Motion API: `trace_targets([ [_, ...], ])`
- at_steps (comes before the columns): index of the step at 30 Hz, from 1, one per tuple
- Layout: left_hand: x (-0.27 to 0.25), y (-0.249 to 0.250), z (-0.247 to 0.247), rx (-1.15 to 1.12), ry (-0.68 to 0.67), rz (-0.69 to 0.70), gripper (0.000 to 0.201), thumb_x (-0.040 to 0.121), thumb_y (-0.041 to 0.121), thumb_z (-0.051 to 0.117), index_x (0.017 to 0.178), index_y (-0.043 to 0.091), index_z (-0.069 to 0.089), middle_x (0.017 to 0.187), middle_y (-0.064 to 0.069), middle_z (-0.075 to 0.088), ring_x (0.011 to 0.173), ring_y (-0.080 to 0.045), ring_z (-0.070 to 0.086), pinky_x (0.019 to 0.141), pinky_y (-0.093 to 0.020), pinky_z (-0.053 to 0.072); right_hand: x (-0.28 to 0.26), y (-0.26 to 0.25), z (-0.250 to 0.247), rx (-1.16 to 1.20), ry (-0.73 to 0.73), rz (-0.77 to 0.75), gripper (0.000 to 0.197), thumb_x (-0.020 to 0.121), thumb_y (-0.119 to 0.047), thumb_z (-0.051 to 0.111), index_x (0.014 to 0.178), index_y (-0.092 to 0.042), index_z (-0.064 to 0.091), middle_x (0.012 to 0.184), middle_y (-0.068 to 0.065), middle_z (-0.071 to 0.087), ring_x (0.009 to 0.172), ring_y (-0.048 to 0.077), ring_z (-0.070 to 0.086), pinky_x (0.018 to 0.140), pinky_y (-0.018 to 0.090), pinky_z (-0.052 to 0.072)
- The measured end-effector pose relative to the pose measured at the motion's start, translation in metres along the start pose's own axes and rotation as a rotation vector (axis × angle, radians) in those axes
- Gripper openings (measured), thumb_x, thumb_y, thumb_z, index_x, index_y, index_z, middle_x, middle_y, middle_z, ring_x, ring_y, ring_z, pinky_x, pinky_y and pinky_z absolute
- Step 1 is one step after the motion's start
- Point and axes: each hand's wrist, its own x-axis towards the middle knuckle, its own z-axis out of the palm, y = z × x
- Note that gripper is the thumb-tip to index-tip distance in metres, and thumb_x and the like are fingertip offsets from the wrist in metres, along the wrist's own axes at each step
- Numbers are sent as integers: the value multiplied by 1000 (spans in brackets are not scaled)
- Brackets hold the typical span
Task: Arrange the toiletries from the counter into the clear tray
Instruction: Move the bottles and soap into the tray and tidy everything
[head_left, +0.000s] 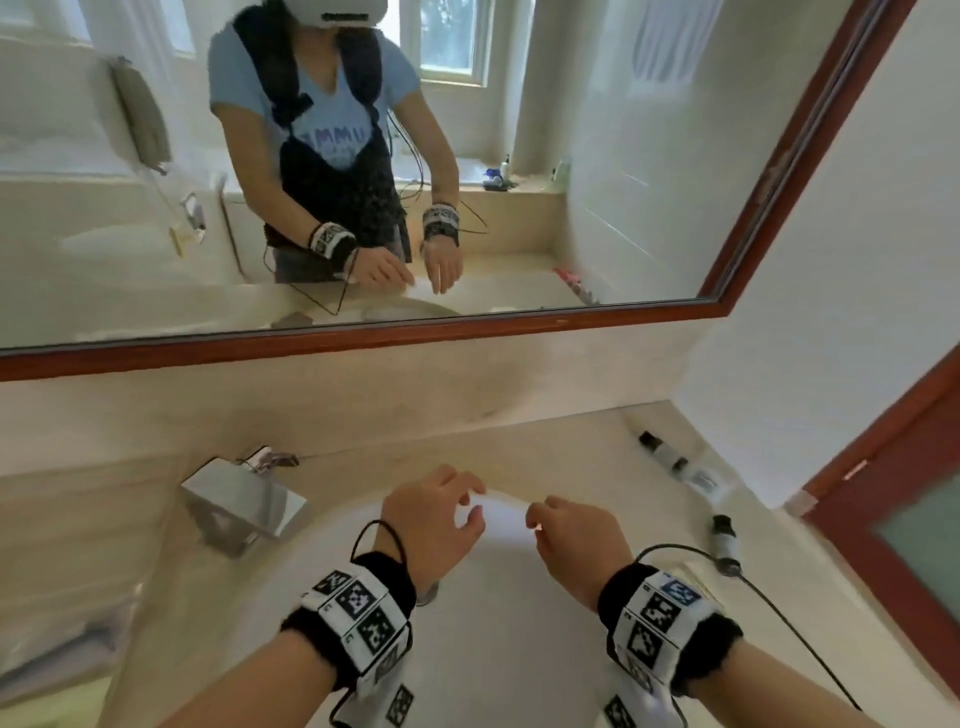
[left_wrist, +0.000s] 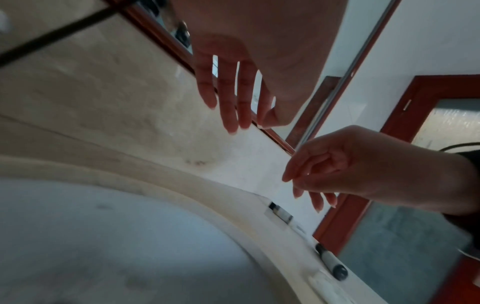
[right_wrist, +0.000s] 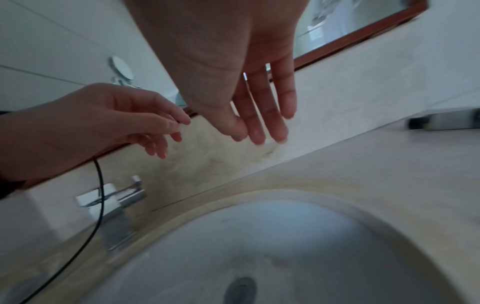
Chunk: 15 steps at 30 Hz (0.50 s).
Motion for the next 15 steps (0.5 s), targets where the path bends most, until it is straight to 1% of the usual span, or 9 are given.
trace_targets([
  [1, 5, 11, 13, 1, -51, 10, 22, 83, 36, 53, 100, 30, 64, 92, 12, 64, 62, -5, 50, 62, -17, 39, -4, 17, 4, -2, -12, 43, 30, 95, -11, 39, 121, -19, 53, 119, 4, 59, 103, 30, 60, 80, 34, 46],
  [3, 15, 34, 40, 2, -141, 43, 23, 88, 35, 52, 110, 31, 59, 102, 13, 60, 71, -8, 55, 69, -17, 39, -11, 49, 11, 9, -36, 119, 31, 94, -11, 39, 122, -19, 51, 121, 3, 56, 102, 30, 60, 79, 34, 46],
  [5, 25, 57, 63, -11, -212, 77, 26, 90, 34, 50, 115, 29, 57, 108, 10, 59, 84, -13, 60, 74, -19, 40, -18, 79, 18, 41, -51, 183, 31, 94, -11, 41, 123, -18, 50, 122, 4, 54, 100, 30, 60, 79, 34, 47],
  [7, 34, 80, 86, -29, -268, 97, 28, 90, 33, 50, 117, 27, 57, 111, 6, 60, 93, -16, 61, 79, -23, 42, -26, 105, 25, 72, -58, 243, 32, 94, -11, 41, 124, -19, 48, 124, 3, 52, 100, 29, 61, 80, 34, 48],
  [11, 50, 115, 124, -18, -343, 130, 28, 90, 33, 49, 117, 27, 56, 113, 6, 58, 99, -13, 57, 81, -24, 42, -38, 149, 36, 85, -72, 348, 35, 92, -7, 42, 126, -18, 46, 125, 1, 49, 101, 24, 59, 85, 35, 48],
  [14, 61, 137, 152, 38, -451, 155, 35, 89, 37, 50, 121, 25, 52, 119, 3, 55, 109, -16, 53, 89, -28, 42, -41, 180, 45, 102, -75, 417, 37, 90, -7, 44, 126, -17, 45, 127, 4, 46, 102, 24, 58, 76, 32, 50],
  [15, 64, 143, 161, 67, -499, 161, 39, 87, 40, 52, 124, 25, 50, 122, 2, 54, 112, -18, 51, 91, -30, 41, -41, 189, 49, 115, -73, 446, 37, 90, -7, 44, 126, -16, 44, 129, 5, 45, 103, 24, 58, 75, 31, 49],
])
